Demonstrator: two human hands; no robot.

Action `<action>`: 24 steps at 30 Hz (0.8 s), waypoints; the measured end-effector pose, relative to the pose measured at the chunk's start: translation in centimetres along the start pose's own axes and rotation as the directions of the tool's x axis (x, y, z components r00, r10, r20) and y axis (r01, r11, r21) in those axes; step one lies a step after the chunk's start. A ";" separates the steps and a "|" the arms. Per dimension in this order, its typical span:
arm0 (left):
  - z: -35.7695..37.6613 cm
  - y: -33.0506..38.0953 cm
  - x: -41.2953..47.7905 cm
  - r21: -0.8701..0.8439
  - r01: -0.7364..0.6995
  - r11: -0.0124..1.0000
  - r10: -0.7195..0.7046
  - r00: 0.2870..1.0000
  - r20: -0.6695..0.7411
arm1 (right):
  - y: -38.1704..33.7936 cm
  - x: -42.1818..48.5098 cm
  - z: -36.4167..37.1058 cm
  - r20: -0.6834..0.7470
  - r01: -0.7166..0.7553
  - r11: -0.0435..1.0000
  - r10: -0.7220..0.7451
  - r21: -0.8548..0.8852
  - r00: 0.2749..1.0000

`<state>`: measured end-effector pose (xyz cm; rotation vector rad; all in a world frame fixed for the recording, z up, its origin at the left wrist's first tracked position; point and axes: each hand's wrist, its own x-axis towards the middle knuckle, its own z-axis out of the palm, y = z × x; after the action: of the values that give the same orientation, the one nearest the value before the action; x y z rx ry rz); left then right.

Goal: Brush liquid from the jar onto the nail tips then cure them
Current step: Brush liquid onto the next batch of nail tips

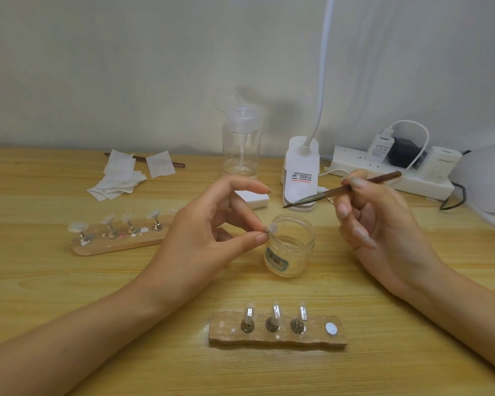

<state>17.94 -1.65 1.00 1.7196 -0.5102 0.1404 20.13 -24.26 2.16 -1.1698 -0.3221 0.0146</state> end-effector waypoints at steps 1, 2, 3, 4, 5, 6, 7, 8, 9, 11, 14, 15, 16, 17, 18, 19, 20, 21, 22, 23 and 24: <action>0.0 0.0 0.0 0.001 -0.002 1.000 0.002 1.000 -0.002 | 0.0 0.0 0.0 -0.005 -0.010 1.000 0.010 -0.003 1.000; 0.0 0.0 0.0 0.001 -0.005 1.000 0.005 1.000 -0.004 | 0.0 0.0 0.1 -0.012 -0.021 1.000 0.021 -0.009 1.000; 0.0 0.0 0.0 0.000 -0.008 1.000 0.008 1.000 -0.008 | 0.0 -0.1 0.2 -0.016 -0.031 0.999 0.031 -0.013 0.999; 0.0 0.0 0.0 -0.002 -0.011 1.000 0.011 1.000 -0.012 | 0.0 -0.1 0.2 -0.018 -0.040 0.999 0.040 -0.014 0.999; 0.0 0.0 0.0 -0.002 -0.014 1.000 0.014 1.000 -0.015 | 0.0 -0.1 0.2 -0.022 -0.049 0.999 0.048 -0.013 0.999; 0.0 0.0 0.0 0.000 -0.018 1.000 0.018 1.000 -0.016 | 0.0 -0.1 0.3 -0.029 -0.056 0.998 0.056 -0.014 0.998; 0.0 0.0 0.0 0.004 -0.020 1.000 0.020 1.000 -0.015 | 0.0 -0.1 0.3 -0.037 -0.061 0.998 0.061 -0.017 0.997; 0.0 0.0 0.0 0.006 -0.021 1.000 0.021 1.000 -0.015 | 0.0 -0.1 0.3 -0.044 -0.063 0.998 0.062 -0.021 0.997; 0.0 0.0 0.0 0.008 -0.021 1.000 0.021 1.000 -0.016 | 0.1 0.0 0.3 -0.050 -0.061 0.998 0.060 -0.028 0.997; 0.0 -0.1 0.1 0.008 -0.020 1.000 0.020 1.000 -0.017 | 0.2 0.0 0.3 -0.055 -0.044 0.998 0.042 -0.052 0.998; 0.1 -0.1 0.1 0.005 -0.017 1.000 0.018 1.000 -0.018 | 0.3 -0.1 0.3 -0.047 -0.023 0.997 0.019 -0.078 0.999; 0.1 -0.1 0.0 0.004 -0.017 1.000 0.017 1.000 -0.018 | 0.3 -0.1 0.3 -0.041 -0.020 0.997 0.017 -0.080 0.999; 0.1 -0.1 0.0 0.006 -0.017 1.000 0.017 1.000 -0.018 | 0.3 0.0 0.2 -0.034 -0.021 0.997 0.019 -0.080 0.999; 0.1 -0.1 0.0 0.009 -0.017 1.000 0.018 1.000 -0.018 | 0.3 -0.1 0.2 -0.029 -0.024 0.996 0.022 -0.080 0.999; 0.1 -0.1 0.1 0.010 -0.017 1.000 0.017 1.000 -0.018 | 0.3 -0.1 0.2 -0.025 -0.026 0.996 0.024 -0.083 0.999; 0.1 -0.1 0.0 0.010 -0.016 1.000 0.016 1.000 -0.018 | 0.4 -0.1 0.2 -0.021 -0.028 0.996 0.027 -0.087 0.999; 0.1 -0.1 0.1 0.010 -0.015 1.000 0.015 1.000 -0.017 | 0.4 -0.1 0.3 -0.019 -0.031 0.995 0.029 -0.093 0.999; 0.1 -0.1 0.1 0.010 -0.014 1.000 0.014 1.000 -0.017 | 0.4 -0.1 0.3 -0.021 -0.033 0.995 0.031 -0.097 0.999; 0.1 -0.1 0.1 0.011 -0.014 1.000 0.014 1.000 -0.016 | 0.4 -0.1 0.3 -0.031 -0.036 0.994 0.033 -0.100 0.999; 0.1 -0.1 0.1 0.012 -0.013 1.000 0.014 1.000 -0.015 | 0.3 -0.1 0.3 -0.050 -0.038 0.994 0.033 -0.101 0.998; 0.1 -0.1 0.1 0.014 -0.014 1.000 0.014 1.000 -0.015 | 0.3 -0.1 0.3 -0.076 -0.038 0.994 0.030 -0.101 0.997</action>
<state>18.03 -1.75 0.97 1.7274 -0.5109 0.1674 20.01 -23.86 1.97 -1.2744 -0.2395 -0.0158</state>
